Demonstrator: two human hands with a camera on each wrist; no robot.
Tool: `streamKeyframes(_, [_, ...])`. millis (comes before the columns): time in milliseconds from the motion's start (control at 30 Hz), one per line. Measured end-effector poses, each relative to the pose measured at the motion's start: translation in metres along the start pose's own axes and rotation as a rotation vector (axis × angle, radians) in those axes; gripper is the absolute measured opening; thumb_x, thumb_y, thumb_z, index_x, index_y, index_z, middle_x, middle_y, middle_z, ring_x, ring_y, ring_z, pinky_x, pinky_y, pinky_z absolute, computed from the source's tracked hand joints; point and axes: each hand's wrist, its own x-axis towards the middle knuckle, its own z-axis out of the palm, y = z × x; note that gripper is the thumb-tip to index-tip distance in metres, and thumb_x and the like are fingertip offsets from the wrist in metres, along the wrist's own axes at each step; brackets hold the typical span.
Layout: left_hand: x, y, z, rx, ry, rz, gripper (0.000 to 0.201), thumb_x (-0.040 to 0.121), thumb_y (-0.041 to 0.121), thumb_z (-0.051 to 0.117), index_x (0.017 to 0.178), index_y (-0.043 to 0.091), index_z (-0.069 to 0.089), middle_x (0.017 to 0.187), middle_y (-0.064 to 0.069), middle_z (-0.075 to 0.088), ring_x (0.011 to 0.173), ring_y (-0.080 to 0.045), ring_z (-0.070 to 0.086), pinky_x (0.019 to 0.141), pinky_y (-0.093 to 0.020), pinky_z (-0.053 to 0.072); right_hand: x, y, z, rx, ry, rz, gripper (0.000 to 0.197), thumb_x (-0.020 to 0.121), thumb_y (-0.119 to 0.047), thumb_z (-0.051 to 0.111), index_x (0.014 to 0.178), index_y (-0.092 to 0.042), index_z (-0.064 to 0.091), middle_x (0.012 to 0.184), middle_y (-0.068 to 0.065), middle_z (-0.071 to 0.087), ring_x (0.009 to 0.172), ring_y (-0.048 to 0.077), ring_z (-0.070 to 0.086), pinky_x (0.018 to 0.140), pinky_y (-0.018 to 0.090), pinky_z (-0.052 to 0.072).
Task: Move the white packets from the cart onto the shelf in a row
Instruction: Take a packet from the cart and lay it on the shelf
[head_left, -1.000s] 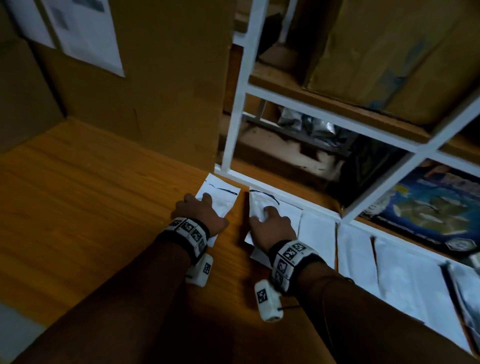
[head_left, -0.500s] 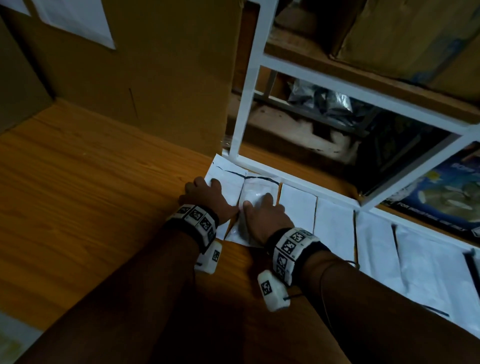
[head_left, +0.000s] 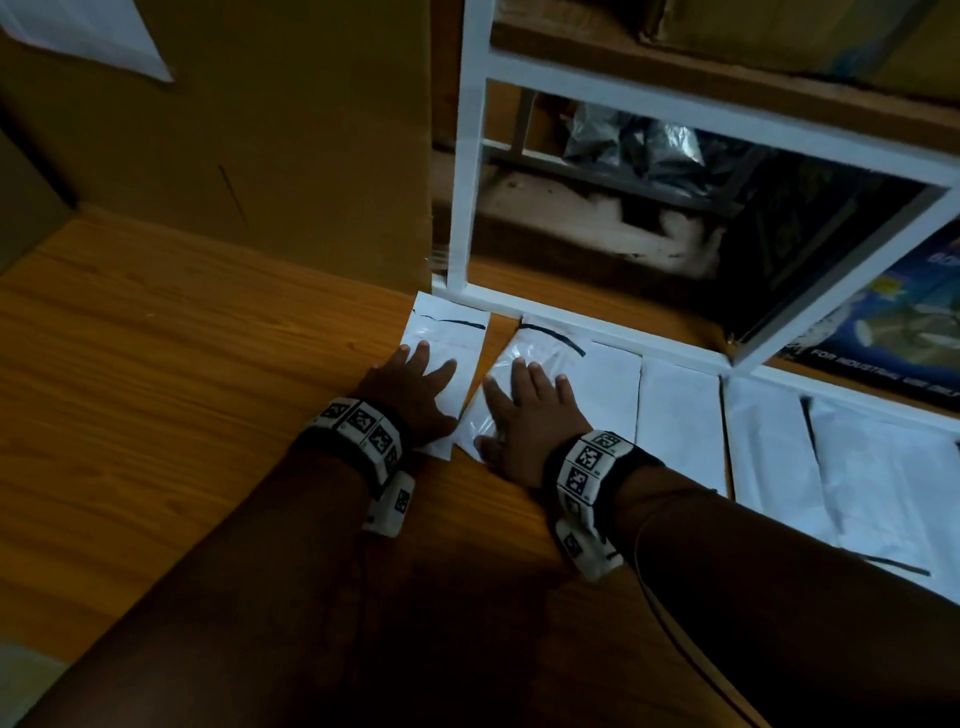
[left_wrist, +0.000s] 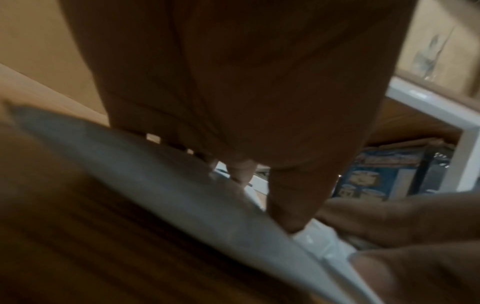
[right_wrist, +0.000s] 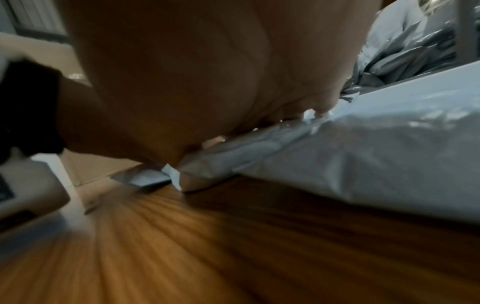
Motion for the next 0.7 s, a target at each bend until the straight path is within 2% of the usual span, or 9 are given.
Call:
streamKeyframes(267, [0.016, -0.001, -0.005, 0.037, -0.062, 0.047, 0.095, 0.09, 0.069, 0.052, 0.16, 0.039, -0.004, 0.17, -0.006, -0.014, 0.157, -0.035, -0.006, 0.124, -0.057, 0.008, 0.0, 0.021, -0.003, 0.057, -0.023, -0.132, 0.094, 0.094, -0.072, 0.047, 0.168, -0.036, 0.001, 0.174, 0.009, -0.021, 0.161, 0.031, -0.016, 0.129, 0.051, -0.001])
streamKeyframes(400, [0.019, 0.004, -0.012, 0.049, -0.086, 0.06, 0.089, 0.096, 0.062, 0.049, 0.161, 0.038, -0.007, 0.17, -0.007, -0.018, 0.157, -0.033, -0.011, 0.126, -0.055, 0.007, 0.0, 0.028, -0.003, 0.054, -0.001, -0.197, 0.096, 0.093, -0.073, 0.048, 0.168, -0.035, 0.003, 0.175, 0.007, -0.018, 0.162, 0.029, -0.013, 0.129, 0.052, 0.002])
streamKeyframes(500, [0.013, 0.008, -0.023, 0.082, -0.069, 0.052, 0.089, 0.096, 0.062, 0.048, 0.161, 0.037, -0.007, 0.169, -0.009, -0.018, 0.157, -0.035, -0.009, 0.125, -0.056, 0.006, -0.008, 0.031, -0.008, 0.125, 0.089, -0.187, 0.099, 0.091, -0.074, 0.049, 0.168, -0.032, 0.002, 0.176, 0.007, -0.012, 0.162, 0.028, -0.006, 0.13, 0.056, 0.005])
streamKeyframes(600, [0.0, 0.022, -0.039, 0.013, -0.068, 0.009, 0.088, 0.091, 0.067, 0.047, 0.161, 0.038, 0.002, 0.17, -0.008, -0.011, 0.157, -0.033, -0.002, 0.125, -0.057, 0.01, -0.028, 0.045, -0.026, 0.245, 0.173, -0.108, 0.097, 0.093, -0.066, 0.053, 0.168, -0.029, 0.005, 0.176, 0.011, -0.005, 0.163, 0.028, -0.001, 0.129, 0.06, 0.009])
streamKeyframes(700, [-0.023, 0.065, -0.062, -0.08, -0.106, -0.002, 0.088, 0.08, 0.075, 0.045, 0.156, 0.037, 0.024, 0.168, -0.007, 0.016, 0.15, -0.03, 0.029, 0.119, -0.051, 0.032, -0.063, 0.07, -0.041, 0.423, 0.226, -0.016, 0.094, 0.096, -0.062, 0.055, 0.169, -0.03, 0.004, 0.176, 0.011, 0.001, 0.163, 0.026, 0.003, 0.128, 0.06, 0.009])
